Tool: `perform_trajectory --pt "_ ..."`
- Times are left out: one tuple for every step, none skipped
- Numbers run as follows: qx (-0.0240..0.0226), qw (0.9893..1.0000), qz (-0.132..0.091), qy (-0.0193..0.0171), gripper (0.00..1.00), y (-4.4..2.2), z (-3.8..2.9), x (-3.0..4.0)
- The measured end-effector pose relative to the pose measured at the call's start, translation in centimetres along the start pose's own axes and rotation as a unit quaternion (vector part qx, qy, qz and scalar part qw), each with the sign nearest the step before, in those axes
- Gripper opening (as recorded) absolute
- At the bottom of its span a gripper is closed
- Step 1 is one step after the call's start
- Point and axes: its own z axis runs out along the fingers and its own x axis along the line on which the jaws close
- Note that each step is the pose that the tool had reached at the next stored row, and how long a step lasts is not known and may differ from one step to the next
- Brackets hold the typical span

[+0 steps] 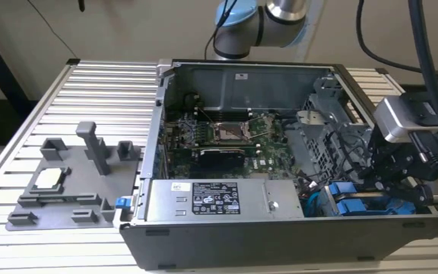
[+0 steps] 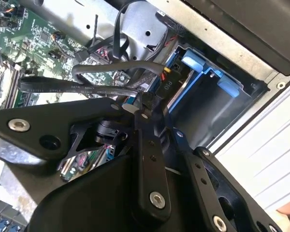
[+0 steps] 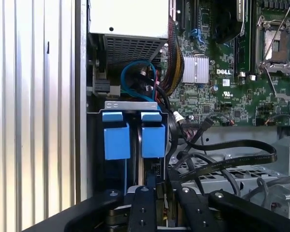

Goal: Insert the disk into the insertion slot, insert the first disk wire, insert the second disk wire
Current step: 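Insert the second disk wire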

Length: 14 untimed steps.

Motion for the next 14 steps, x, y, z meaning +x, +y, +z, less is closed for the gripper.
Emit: perform_trajectory --pt "-0.0001 1.0 0.0 0.0 0.24 0.0 -0.09 -0.02" --pt "-0.0003 1.0 0.0 0.0 0.24 0.01 -0.17 -0.03" --pt "-0.0003 1.0 0.001 0.0 0.24 0.01 -0.26 -0.05" --pt "-0.0004 1.0 0.001 0.0 0.24 0.01 -0.37 -0.07" --pt "-0.0004 1.0 0.002 0.0 0.24 0.02 -0.5 -0.1" --pt "-0.0004 1.0 0.002 0.0 0.24 0.02 -0.63 -0.12" --pt "-0.0004 1.0 0.002 -0.0001 0.24 0.03 -0.75 -0.14" --pt "-0.0003 1.0 0.003 -0.0001 0.24 0.03 -0.88 -0.17" --pt "-0.0003 1.0 0.003 -0.0001 0.24 0.04 -1.06 -0.2" --pt "-0.0002 1.0 0.004 -0.0001 0.24 0.05 -1.25 -0.24" --pt "-0.0001 1.0 0.004 -0.0001 0.24 0.05 -1.46 -0.28" --pt "-0.0001 1.0 0.005 -0.0001 0.24 0.06 -1.68 -0.32" --pt "0.0 1.0 0.005 -0.0002 0.24 0.07 -1.9 -0.36" --pt "0.0 1.0 0.005 -0.0002 0.24 0.08 -2.14 -0.41"
